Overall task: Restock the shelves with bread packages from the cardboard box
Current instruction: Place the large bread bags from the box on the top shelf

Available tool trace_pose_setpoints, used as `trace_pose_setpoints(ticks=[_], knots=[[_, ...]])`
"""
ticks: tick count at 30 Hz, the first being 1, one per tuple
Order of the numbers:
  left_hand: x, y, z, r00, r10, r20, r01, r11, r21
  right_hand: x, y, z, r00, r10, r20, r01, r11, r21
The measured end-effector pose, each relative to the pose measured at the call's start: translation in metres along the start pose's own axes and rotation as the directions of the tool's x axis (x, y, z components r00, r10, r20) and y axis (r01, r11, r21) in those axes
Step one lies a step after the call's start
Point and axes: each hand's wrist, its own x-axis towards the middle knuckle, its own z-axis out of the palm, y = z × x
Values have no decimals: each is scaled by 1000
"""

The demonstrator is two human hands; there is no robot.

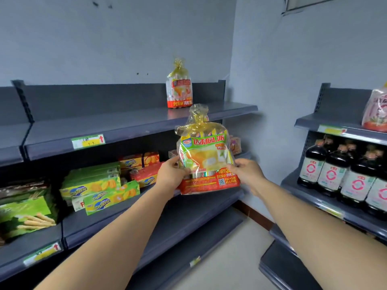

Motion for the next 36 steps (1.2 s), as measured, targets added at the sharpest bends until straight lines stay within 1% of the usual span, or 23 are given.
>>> trace_pose_setpoints(ticks=[4,8,11,13,16,24,27,31,36], knots=[[36,28,6,997,18,-77,-18,1000,-7,45,-27,-3,999,-48,5,48,999,4],[74,54,5,993,28,-113,-31,999,-26,89,-51,-2,996,-92,-3,92,996,-10],[106,72,2,988,63,-138,-67,997,-25,120,-71,0,992,-122,18,122,992,-2],[127,83,1,983,90,-158,-96,995,-29,141,-83,4,988,-155,25,156,987,-26],[168,97,0,973,133,-186,-139,990,-17,180,-97,13,979,-204,1,203,977,-57],[271,130,7,961,204,-189,-217,975,-51,286,-130,29,971,-231,-56,231,973,-15],[303,135,13,960,199,-200,-214,975,-57,320,-134,35,969,-237,-72,237,971,-8],[344,137,22,954,194,-227,-210,976,-51,361,-135,39,968,-245,-52,247,968,38],[392,145,38,930,198,-311,-207,978,3,417,-137,38,966,-259,-14,260,964,52]])
